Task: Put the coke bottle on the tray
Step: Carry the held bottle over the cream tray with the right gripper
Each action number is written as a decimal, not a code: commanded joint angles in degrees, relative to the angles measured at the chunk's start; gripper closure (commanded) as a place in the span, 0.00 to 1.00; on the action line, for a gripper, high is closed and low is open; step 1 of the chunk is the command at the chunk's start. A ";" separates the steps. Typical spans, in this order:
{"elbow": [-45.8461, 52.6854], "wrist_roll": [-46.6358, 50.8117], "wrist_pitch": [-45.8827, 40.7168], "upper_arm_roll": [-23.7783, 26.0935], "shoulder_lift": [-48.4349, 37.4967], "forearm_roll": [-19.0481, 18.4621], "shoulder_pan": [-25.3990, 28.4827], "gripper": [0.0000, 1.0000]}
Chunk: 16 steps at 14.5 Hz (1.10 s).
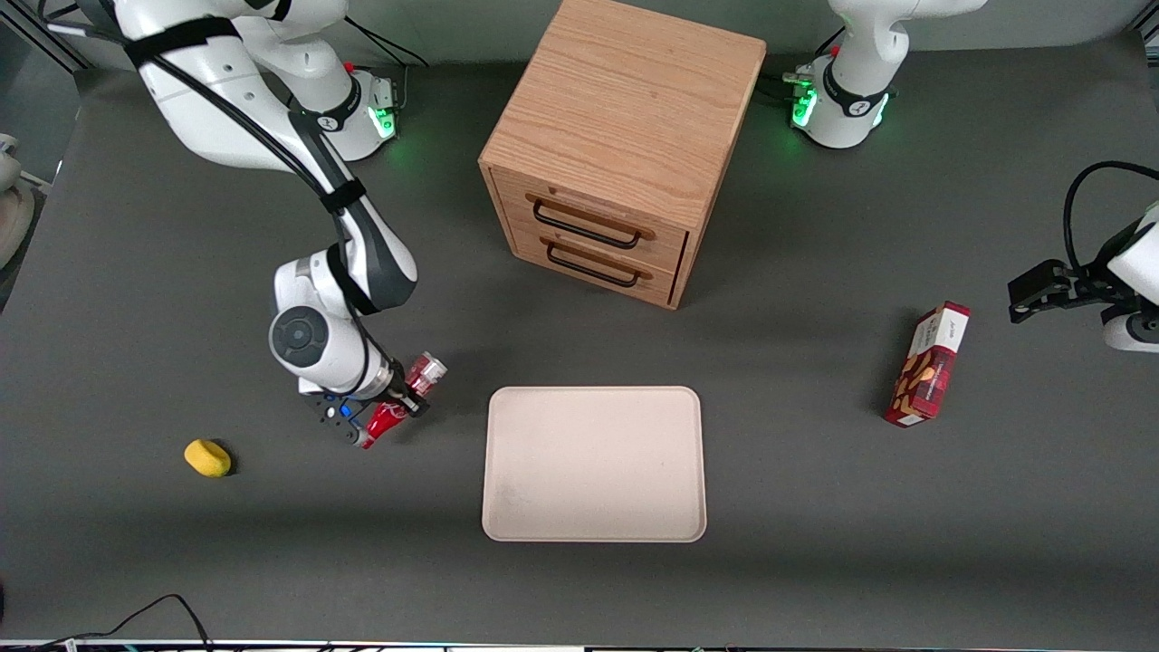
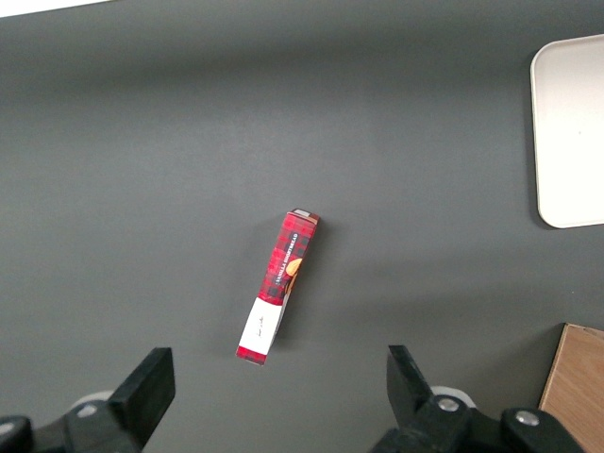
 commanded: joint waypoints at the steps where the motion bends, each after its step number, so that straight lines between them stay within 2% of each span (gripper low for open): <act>1: 16.28 -3.71 -13.25 -0.03 2.41 0.08 0.41 0.95; 5: 27.64 -13.73 -16.54 0.15 5.67 -1.14 2.78 0.93; 10: 44.78 -28.75 -14.88 0.94 18.83 -1.41 5.77 0.96; 14: 45.33 -31.15 -6.46 3.22 26.14 -1.32 7.26 0.96; 16: 45.16 -30.45 -5.73 3.31 28.00 -1.24 8.23 0.96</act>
